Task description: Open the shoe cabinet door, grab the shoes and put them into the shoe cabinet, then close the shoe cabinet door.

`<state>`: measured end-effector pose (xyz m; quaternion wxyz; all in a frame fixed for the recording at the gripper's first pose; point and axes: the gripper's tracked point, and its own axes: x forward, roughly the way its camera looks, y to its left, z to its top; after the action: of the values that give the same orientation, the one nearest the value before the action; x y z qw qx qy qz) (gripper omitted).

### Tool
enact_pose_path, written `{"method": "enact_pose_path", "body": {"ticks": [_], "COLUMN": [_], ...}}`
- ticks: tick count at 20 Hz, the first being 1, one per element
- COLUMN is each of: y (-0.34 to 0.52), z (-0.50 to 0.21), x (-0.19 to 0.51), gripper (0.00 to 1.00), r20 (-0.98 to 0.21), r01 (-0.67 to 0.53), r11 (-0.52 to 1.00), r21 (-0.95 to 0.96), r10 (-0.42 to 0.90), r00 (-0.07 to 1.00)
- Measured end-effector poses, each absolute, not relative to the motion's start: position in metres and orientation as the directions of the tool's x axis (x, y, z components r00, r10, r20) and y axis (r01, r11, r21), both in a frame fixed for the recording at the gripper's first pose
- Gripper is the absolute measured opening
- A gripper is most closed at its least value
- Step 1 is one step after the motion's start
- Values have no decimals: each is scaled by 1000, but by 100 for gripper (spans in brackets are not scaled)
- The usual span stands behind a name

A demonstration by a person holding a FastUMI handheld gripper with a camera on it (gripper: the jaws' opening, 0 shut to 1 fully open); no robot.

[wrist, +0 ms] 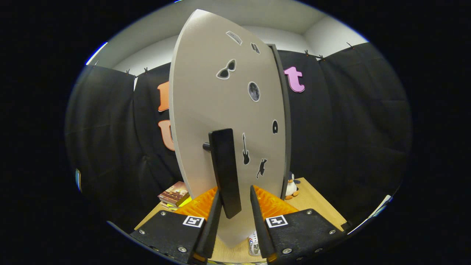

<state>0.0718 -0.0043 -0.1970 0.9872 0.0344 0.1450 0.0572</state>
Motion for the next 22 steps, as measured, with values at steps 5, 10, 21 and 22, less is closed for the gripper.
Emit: {"method": "enact_pose_path", "body": {"ticks": [5, 10, 21, 22], "y": [-35, -88, -177, -175], "z": [-195, -193, -197, -196], "x": [61, 51, -6, -10], "gripper": [50, 39, 32, 32], "r20": [-304, -285, -255, -248], "r01": [62, 179, 409, 412], "r11": [998, 984, 912, 911], "r21": [18, -18, 30, 31], "r10": [-53, -177, -388, -392], "r00": [951, 942, 885, 886]}}
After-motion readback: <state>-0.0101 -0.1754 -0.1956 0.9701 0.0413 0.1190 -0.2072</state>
